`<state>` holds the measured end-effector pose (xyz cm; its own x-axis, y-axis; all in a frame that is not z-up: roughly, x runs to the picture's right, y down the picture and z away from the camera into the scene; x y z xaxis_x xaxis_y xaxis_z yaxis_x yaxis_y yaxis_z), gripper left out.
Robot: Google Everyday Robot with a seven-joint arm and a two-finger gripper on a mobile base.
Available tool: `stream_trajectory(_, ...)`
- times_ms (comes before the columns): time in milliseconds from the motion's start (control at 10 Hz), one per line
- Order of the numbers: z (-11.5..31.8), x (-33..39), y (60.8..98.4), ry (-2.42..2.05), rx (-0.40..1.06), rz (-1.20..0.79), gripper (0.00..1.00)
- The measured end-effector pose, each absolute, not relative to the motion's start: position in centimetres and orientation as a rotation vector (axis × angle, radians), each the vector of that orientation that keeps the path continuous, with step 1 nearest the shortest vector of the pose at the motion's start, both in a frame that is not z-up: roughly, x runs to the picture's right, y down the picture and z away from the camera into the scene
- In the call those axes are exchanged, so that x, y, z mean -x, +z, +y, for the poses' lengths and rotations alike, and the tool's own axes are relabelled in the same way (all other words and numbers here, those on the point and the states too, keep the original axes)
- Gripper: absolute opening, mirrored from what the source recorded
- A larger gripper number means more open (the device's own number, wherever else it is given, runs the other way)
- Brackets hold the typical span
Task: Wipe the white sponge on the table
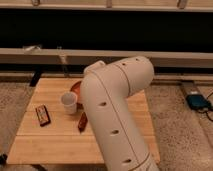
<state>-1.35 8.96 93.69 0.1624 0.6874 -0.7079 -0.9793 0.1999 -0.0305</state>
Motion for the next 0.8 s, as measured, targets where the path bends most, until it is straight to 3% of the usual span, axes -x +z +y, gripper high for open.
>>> stream_trajectory(200,8.63,1.41,93.47,1.303,0.615,0.593,0.67)
stream_trajectory(400,8.39,1.27,93.4,1.316,0.654,0.562,0.79)
stream_trajectory(800,8.26,1.37,92.97,1.303,0.678,0.552,0.8)
